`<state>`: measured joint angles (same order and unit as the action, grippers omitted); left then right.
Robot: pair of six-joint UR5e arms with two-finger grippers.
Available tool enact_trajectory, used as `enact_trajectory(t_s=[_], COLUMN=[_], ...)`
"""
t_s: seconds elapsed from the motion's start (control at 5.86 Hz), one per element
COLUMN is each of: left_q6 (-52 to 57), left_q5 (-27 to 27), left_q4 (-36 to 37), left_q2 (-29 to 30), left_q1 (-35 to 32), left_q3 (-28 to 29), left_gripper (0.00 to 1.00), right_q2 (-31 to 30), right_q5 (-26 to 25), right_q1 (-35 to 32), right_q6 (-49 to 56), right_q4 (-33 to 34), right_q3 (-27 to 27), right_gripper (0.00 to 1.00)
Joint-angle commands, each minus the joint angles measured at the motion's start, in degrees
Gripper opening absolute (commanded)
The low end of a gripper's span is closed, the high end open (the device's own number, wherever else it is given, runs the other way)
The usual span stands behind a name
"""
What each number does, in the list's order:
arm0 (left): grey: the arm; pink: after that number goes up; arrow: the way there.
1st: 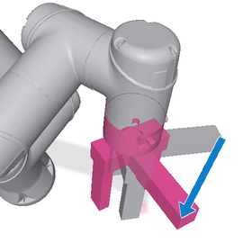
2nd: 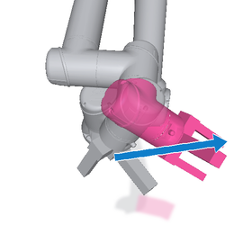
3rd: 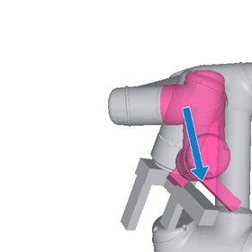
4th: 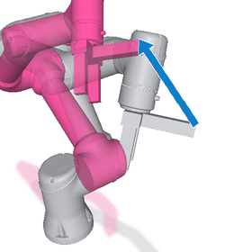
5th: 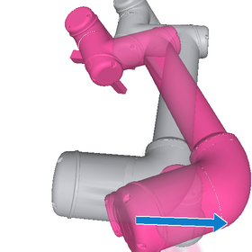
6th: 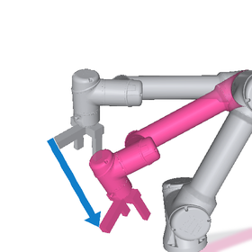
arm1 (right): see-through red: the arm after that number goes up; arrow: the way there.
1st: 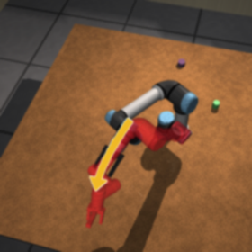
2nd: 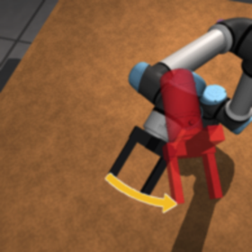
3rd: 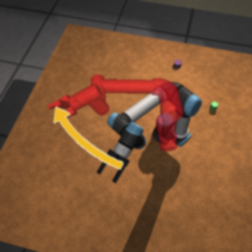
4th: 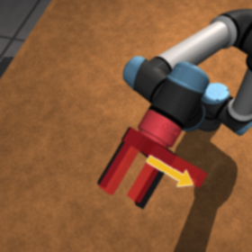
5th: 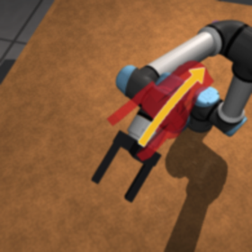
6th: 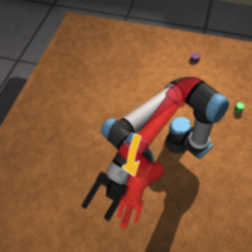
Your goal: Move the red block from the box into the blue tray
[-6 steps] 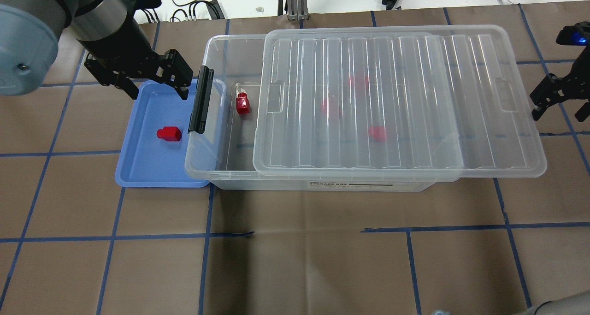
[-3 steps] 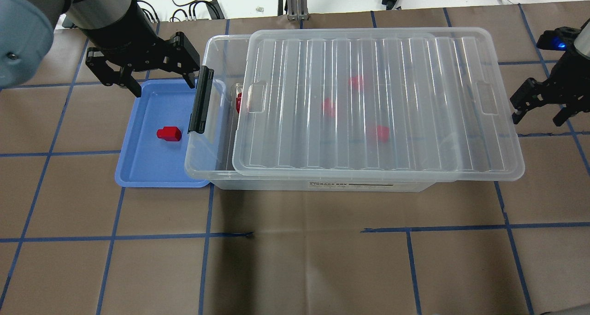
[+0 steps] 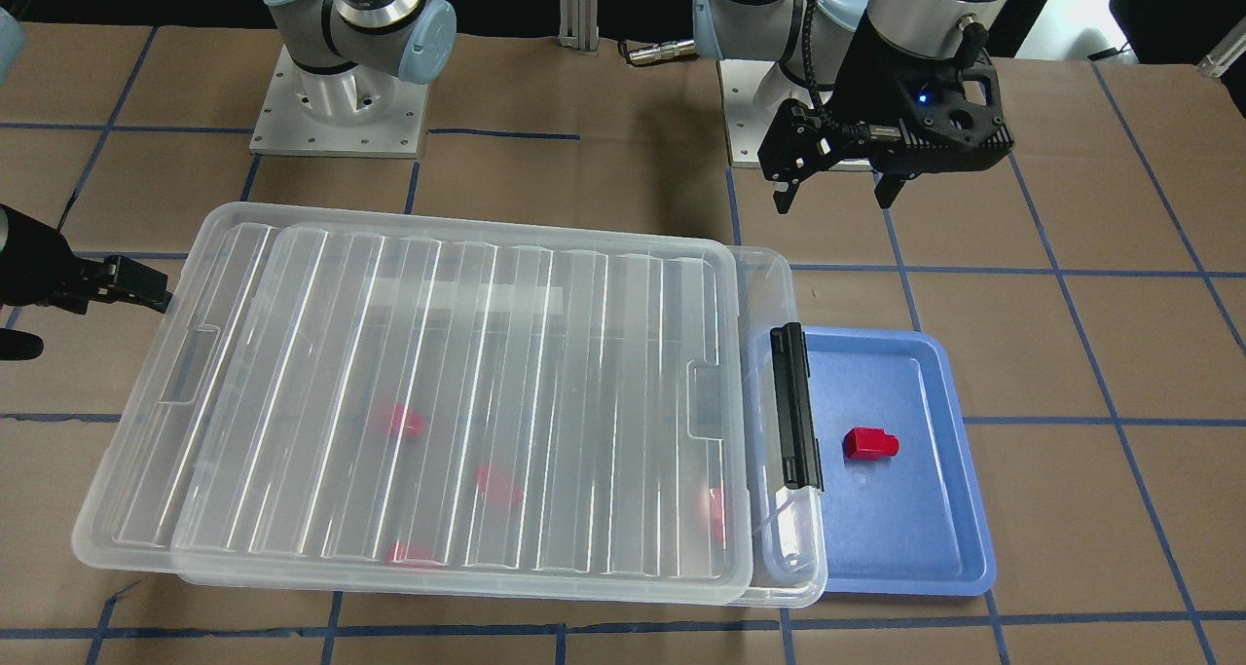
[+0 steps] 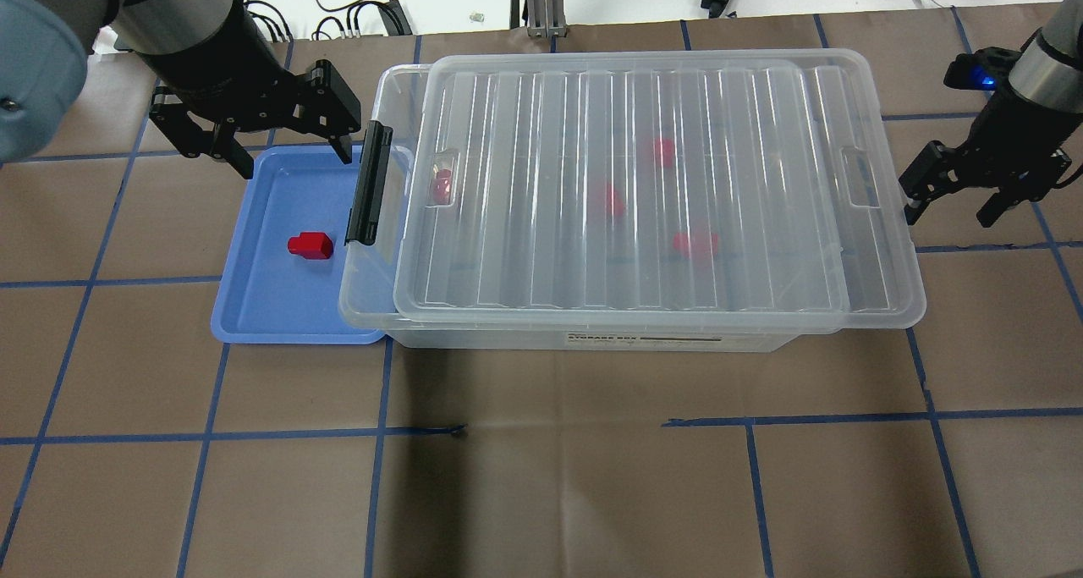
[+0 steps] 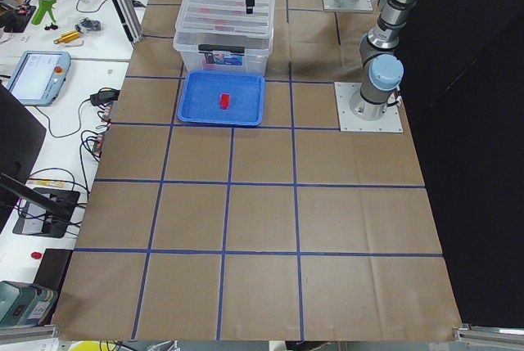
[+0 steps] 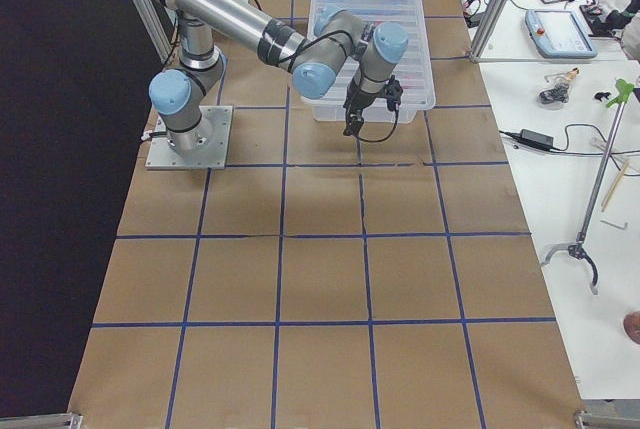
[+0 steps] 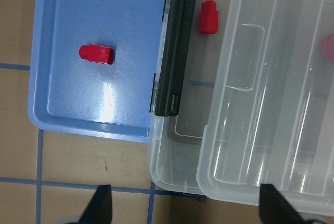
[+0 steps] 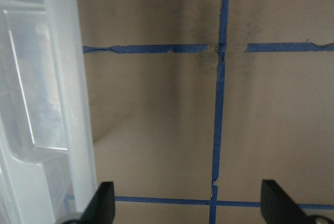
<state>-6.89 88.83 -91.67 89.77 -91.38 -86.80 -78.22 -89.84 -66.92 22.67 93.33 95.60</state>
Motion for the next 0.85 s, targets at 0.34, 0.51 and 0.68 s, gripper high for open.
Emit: enact_trajectory(t_s=[0.34,0.51,0.68], left_q6=[1.35,1.35,1.44], left_q5=[-0.06,-0.06,-0.06], left_q4=[0.17,0.17,0.35], left_q2=[-0.12,0.06,0.06], left_q1=[0.24,0.33,0.15], left_q3=[-0.04,0.14,-0.03], left_gripper=[0.99,0.99,0.99], right_q2=[-0.35,-0.88,-2.53], right_q5=[0.28,-0.42,-2.17], right_q1=[-1.9,-3.55,-7.05], right_q6=[-0.08,-0.17,-3.3], right_q4=[0.1,-0.25,-3.91], right_q3=[-2.25,-6.26,-11.09], right_gripper=[1.0,1.0,1.0])
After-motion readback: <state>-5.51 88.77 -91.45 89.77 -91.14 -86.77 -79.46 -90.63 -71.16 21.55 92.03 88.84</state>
